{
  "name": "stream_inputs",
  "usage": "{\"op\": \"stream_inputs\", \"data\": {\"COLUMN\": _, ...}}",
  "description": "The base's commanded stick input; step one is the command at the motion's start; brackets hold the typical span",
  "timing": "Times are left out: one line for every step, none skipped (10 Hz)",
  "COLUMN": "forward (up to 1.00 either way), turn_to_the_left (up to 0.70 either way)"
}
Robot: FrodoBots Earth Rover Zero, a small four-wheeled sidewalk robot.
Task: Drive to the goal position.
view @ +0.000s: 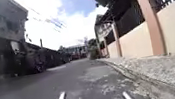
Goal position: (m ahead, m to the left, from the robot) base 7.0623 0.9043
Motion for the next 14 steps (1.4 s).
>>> {"op": "stream_inputs", "data": {"forward": 0.85, "turn_to_the_left": 0.0}}
{"op": "stream_inputs", "data": {"forward": 0.85, "turn_to_the_left": 0.0}}
{"op": "stream_inputs", "data": {"forward": 0.85, "turn_to_the_left": 0.0}}
{"op": "stream_inputs", "data": {"forward": 0.85, "turn_to_the_left": 0.0}}
{"op": "stream_inputs", "data": {"forward": 0.85, "turn_to_the_left": 0.0}}
{"op": "stream_inputs", "data": {"forward": 0.85, "turn_to_the_left": 0.0}}
{"op": "stream_inputs", "data": {"forward": 0.85, "turn_to_the_left": 0.0}}
{"op": "stream_inputs", "data": {"forward": 0.85, "turn_to_the_left": 0.0}}
{"op": "stream_inputs", "data": {"forward": 0.85, "turn_to_the_left": 0.0}}
{"op": "stream_inputs", "data": {"forward": 0.85, "turn_to_the_left": 0.0}}
{"op": "stream_inputs", "data": {"forward": 0.85, "turn_to_the_left": 0.0}}
{"op": "stream_inputs", "data": {"forward": 0.85, "turn_to_the_left": 0.0}}
{"op": "stream_inputs", "data": {"forward": 0.85, "turn_to_the_left": 0.0}}
{"op": "stream_inputs", "data": {"forward": 0.85, "turn_to_the_left": 0.0}}
